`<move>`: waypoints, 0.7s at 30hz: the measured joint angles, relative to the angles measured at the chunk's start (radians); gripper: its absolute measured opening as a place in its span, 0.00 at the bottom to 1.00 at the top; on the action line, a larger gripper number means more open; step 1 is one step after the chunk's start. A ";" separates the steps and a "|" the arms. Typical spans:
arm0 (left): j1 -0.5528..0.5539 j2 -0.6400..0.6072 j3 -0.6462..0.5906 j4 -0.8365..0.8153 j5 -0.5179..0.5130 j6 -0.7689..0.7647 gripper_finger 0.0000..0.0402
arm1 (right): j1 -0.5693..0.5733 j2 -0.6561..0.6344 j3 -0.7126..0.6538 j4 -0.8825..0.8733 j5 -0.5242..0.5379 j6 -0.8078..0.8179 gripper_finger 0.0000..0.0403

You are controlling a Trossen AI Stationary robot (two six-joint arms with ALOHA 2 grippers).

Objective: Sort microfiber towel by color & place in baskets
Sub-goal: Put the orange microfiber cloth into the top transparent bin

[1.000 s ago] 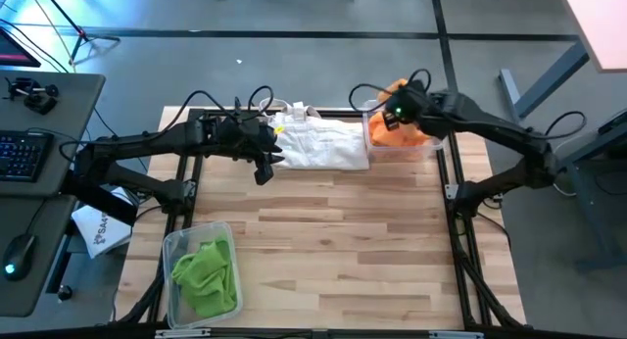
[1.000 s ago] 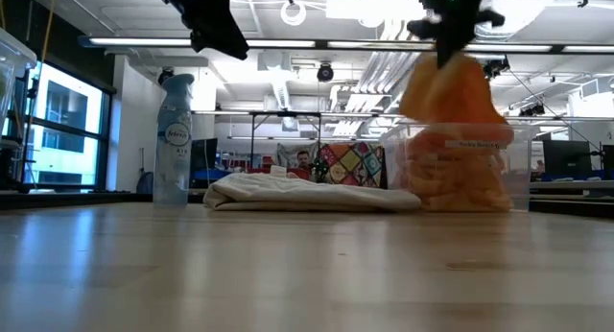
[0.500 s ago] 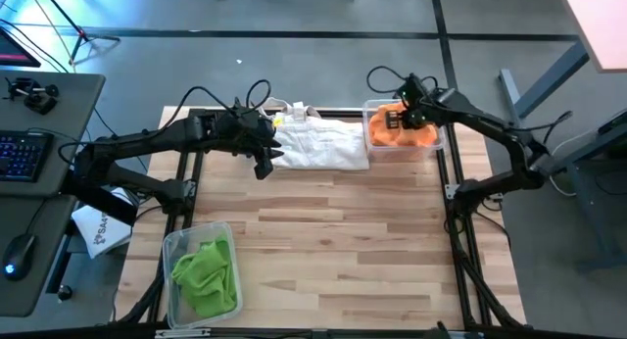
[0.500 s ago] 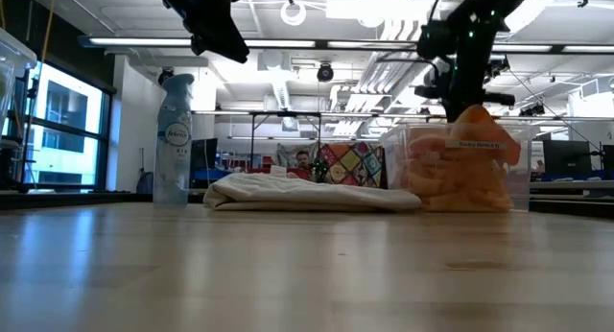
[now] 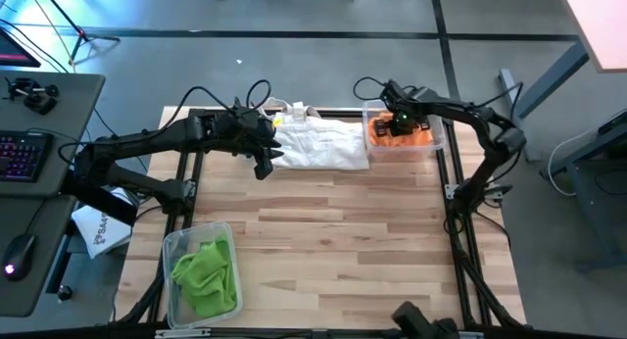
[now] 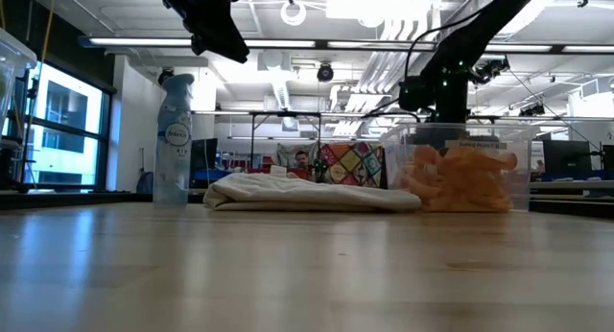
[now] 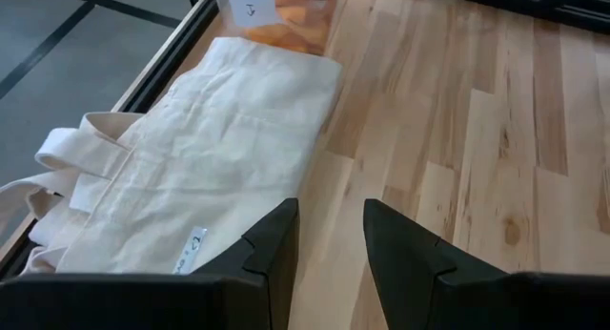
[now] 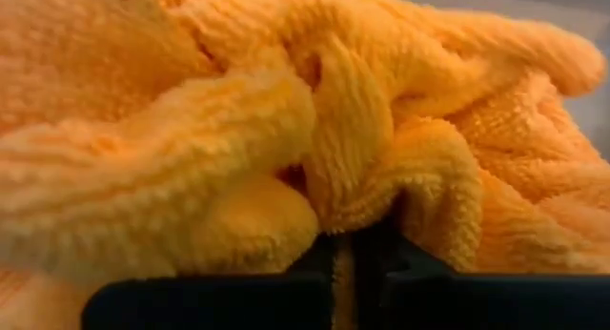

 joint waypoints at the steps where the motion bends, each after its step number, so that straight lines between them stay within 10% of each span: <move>1: 0.000 0.000 0.000 0.000 0.000 0.000 0.27 | 0.000 0.016 0.000 0.007 -0.005 -0.010 0.00; 21: 0.000 0.000 0.000 0.000 -0.001 -0.024 0.27 | 0.006 -0.170 0.112 -0.093 0.028 -0.020 0.33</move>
